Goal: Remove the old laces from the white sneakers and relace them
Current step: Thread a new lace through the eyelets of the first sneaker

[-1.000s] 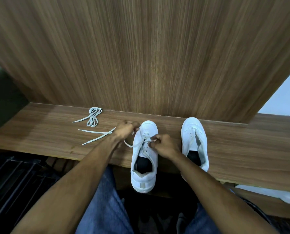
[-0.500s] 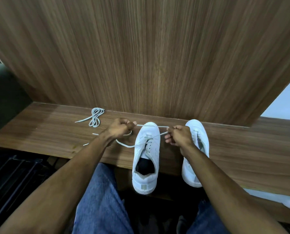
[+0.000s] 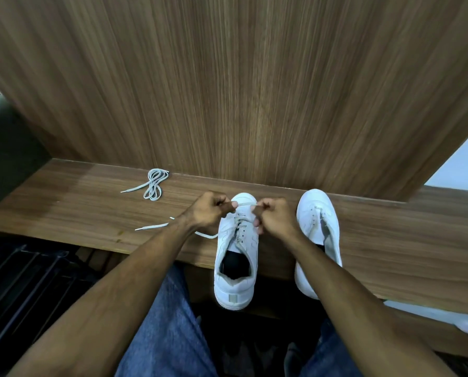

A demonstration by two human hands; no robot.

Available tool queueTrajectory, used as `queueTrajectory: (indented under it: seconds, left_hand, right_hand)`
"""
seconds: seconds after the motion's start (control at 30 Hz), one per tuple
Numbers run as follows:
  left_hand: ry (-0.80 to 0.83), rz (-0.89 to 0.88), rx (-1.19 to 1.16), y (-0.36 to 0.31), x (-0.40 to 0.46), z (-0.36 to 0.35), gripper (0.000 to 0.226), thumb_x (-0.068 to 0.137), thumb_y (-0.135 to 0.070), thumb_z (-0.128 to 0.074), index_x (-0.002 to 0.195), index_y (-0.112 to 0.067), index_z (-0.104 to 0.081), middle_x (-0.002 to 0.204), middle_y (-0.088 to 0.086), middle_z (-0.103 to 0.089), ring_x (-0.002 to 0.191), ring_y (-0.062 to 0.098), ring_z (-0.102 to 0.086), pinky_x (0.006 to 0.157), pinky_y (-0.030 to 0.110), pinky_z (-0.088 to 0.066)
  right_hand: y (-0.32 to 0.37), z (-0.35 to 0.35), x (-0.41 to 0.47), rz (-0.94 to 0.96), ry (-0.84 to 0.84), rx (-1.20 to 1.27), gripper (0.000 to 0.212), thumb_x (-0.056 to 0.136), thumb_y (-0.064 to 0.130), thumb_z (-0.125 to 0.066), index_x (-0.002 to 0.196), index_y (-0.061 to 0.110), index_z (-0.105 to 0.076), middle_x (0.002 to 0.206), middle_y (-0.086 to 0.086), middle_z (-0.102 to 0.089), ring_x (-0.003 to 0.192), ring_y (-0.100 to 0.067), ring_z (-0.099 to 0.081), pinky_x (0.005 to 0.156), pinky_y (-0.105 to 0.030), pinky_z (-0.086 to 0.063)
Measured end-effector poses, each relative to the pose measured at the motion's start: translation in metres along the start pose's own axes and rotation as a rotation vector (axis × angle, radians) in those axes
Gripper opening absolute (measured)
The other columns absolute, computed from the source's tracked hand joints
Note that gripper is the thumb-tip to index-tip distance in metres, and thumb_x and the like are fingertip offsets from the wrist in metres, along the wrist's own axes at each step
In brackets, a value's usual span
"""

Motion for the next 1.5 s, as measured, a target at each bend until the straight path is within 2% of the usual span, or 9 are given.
queueTrajectory:
  seconds: [0.17,0.4,0.57,0.67,0.77,1.03,1.23,1.33,1.5]
  left_hand:
    - [-0.16,0.052,0.053,0.041,-0.006,0.035,0.032,0.092,-0.016,-0.062,0.062,-0.011,-0.054,0.05,-0.013,-0.048,0.043,-0.004,-0.039,0.052,0.017,-0.035]
    - [-0.478,0.115,-0.166,0.048,-0.013,0.058,0.033,0.09,-0.02,-0.066,0.06,-0.013,-0.053,0.052,-0.008,-0.052,0.049,0.002,-0.045,0.054,0.014,-0.039]
    - [-0.204,0.019,-0.179,0.014,-0.01,0.02,0.026,0.089,-0.017,-0.067,0.066,-0.009,-0.057,0.055,0.003,-0.054,0.046,0.007,-0.046,0.049,0.015,-0.039]
    - [-0.069,-0.032,-0.1,-0.002,-0.008,-0.004,0.022,0.089,-0.013,-0.067,0.068,-0.009,-0.059,0.051,-0.006,-0.053,0.043,-0.001,-0.046,0.048,0.013,-0.042]
    - [-0.008,-0.036,-0.049,-0.006,-0.007,-0.013,0.021,0.088,-0.013,-0.068,0.069,-0.01,-0.06,0.05,-0.012,-0.056,0.047,-0.001,-0.049,0.05,0.013,-0.045]
    - [-0.166,0.121,-0.227,0.027,-0.015,0.012,0.022,0.089,-0.018,-0.067,0.073,-0.006,-0.058,0.057,0.009,-0.052,0.042,0.007,-0.041,0.045,0.018,-0.035]
    - [-0.47,0.174,-0.632,0.026,-0.013,0.019,0.026,0.082,-0.012,-0.075,0.064,-0.015,-0.056,0.063,0.003,-0.063,0.058,0.01,-0.056,0.057,0.021,-0.048]
    - [-0.553,0.148,-0.8,0.022,-0.008,0.026,0.029,0.081,-0.008,-0.074,0.064,-0.017,-0.053,0.069,0.005,-0.066,0.063,0.011,-0.061,0.06,0.025,-0.049]
    - [-0.578,-0.03,-0.568,0.004,-0.004,0.039,0.024,0.081,0.001,-0.072,0.07,-0.012,-0.055,0.054,-0.002,-0.061,0.052,0.008,-0.056,0.055,0.022,-0.045]
  right_hand:
    - [-0.033,0.065,0.001,-0.2,-0.262,0.386,0.006,0.092,0.009,-0.058,0.087,0.006,-0.06,0.065,-0.013,-0.063,0.04,-0.016,-0.056,0.051,-0.03,-0.055]
    - [-0.047,0.075,-0.002,-0.232,-0.396,0.458,0.017,0.091,0.002,-0.047,0.103,0.006,-0.058,0.072,-0.012,-0.065,0.042,-0.018,-0.06,0.046,-0.028,-0.055]
    - [-0.019,0.022,-0.002,-0.004,-0.134,0.028,0.041,0.09,0.008,-0.058,0.126,0.026,-0.051,0.079,-0.005,-0.067,0.057,-0.017,-0.061,0.049,-0.034,-0.055]
    - [0.001,-0.019,-0.009,0.133,0.104,-0.098,0.022,0.091,0.008,-0.059,0.106,0.023,-0.06,0.073,-0.013,-0.064,0.049,-0.022,-0.058,0.044,-0.031,-0.046]
    - [0.006,-0.024,-0.011,0.175,0.077,-0.216,0.018,0.092,0.013,-0.055,0.077,0.014,-0.063,0.074,-0.013,-0.07,0.04,-0.021,-0.059,0.043,-0.025,-0.043]
    - [-0.021,0.012,-0.009,0.004,0.002,-0.102,0.022,0.092,0.016,-0.06,0.07,0.013,-0.064,0.066,-0.005,-0.07,0.038,-0.015,-0.054,0.054,-0.025,-0.046]
    - [-0.021,-0.013,-0.007,0.054,0.037,-0.062,0.009,0.092,0.011,-0.059,0.091,0.014,-0.068,0.073,0.003,-0.069,0.06,-0.014,-0.064,0.063,-0.034,-0.052]
    - [-0.023,-0.028,-0.017,0.08,0.094,-0.225,0.05,0.087,0.027,-0.063,0.134,0.03,-0.045,0.095,0.01,-0.066,0.093,-0.017,-0.064,0.085,-0.039,-0.05]
    - [-0.02,-0.042,-0.037,0.179,0.151,-0.546,0.068,0.073,0.05,-0.068,0.132,0.031,-0.043,0.123,0.005,-0.057,0.114,-0.02,-0.056,0.092,-0.041,-0.048]
Point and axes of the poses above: each hand's wrist, its own x-axis towards the middle knuckle, its own z-axis out of the back of the hand, y = z × x, the point moved 8 cm from there along x, towards the middle knuckle
